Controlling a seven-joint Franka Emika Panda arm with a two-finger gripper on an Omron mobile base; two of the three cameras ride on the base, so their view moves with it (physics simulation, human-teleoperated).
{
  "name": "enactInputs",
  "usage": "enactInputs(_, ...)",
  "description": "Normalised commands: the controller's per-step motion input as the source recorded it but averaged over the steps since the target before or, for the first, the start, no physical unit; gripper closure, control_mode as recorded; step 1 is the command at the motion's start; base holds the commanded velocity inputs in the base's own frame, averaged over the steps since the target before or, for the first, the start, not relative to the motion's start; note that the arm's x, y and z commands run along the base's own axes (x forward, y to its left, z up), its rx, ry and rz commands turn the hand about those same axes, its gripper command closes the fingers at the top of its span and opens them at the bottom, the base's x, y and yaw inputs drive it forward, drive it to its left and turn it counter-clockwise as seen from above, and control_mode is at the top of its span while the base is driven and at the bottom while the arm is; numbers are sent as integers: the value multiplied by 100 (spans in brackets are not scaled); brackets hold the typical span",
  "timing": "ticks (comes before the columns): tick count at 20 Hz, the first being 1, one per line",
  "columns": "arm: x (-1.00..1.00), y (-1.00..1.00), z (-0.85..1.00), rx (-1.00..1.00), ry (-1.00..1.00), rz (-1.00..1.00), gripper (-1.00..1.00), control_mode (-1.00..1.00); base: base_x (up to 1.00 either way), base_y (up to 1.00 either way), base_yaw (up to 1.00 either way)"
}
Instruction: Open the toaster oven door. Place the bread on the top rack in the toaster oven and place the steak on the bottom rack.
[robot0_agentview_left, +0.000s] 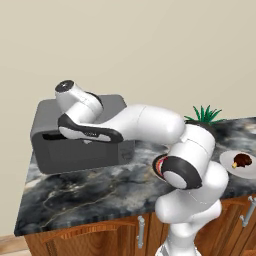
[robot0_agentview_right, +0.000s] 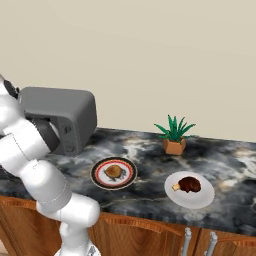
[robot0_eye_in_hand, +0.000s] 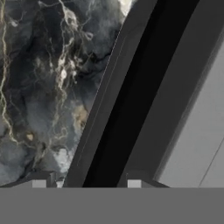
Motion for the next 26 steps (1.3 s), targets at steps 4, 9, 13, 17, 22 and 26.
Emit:
enactInputs(4,-7,13,-92,0,29,2,-100,-100,0,0,0)
enactInputs(9,-14,19,-94,0,16,2,-100,-100,0,0,0)
enactInputs(13,-30,21,-94,-1,2,5,-100,-100,0,0,0)
enactInputs(17,-44,24,-94,0,-1,5,-100,-100,0,0,0)
enactInputs(22,-45,26,-94,0,-2,4,-100,-100,0,0,0)
enactInputs(26,-53,28,-94,0,-4,1,-100,-100,0,0,0)
